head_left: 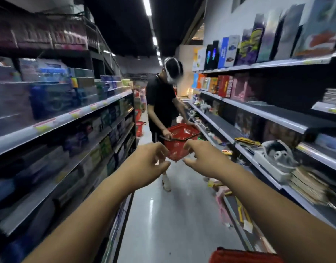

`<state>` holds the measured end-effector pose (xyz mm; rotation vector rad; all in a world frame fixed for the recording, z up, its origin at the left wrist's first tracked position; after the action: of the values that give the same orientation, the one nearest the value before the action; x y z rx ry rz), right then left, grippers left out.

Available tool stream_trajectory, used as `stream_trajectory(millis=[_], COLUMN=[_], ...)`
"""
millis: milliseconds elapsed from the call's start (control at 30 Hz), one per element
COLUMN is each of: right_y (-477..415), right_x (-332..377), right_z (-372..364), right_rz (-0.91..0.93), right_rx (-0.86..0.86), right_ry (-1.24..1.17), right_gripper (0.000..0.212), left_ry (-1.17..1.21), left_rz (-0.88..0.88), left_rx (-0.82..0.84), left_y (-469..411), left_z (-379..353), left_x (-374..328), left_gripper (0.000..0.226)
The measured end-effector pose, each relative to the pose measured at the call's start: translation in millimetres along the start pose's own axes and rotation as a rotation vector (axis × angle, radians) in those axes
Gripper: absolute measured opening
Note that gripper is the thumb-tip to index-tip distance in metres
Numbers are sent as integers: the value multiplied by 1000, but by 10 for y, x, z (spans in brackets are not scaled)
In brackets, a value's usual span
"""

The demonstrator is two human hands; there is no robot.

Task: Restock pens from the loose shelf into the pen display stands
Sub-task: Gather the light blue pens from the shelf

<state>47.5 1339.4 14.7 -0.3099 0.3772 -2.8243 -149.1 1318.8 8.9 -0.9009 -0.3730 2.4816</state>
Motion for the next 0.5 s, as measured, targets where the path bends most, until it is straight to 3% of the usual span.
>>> stream_trajectory(millis=[200,500], right_y=[-1244,-2751], right_x=[-387,-1511], right_z=[-83,-309], right_rz=[-142,-286], right_rx=[-37,-110], right_ry=[12,78], right_gripper=[35,29], left_ry=[59,24], left_rz=[-77,-207], left_rx=[97,123], left_y=[-1330,-3373], left_z=[40,-641], left_x=[646,1377], left_gripper=[30,19])
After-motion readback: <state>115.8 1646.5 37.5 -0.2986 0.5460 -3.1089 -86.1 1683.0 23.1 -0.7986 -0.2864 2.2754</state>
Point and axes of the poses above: each hand's wrist, its own y-axis away from the middle knuckle, its own z-axis out of the back of the hand, x = y × z, the point moved 3 cm from there along -y, towards the middle knuckle, and after that the axes turned 4 degrees about y, right-handed, at the moved point
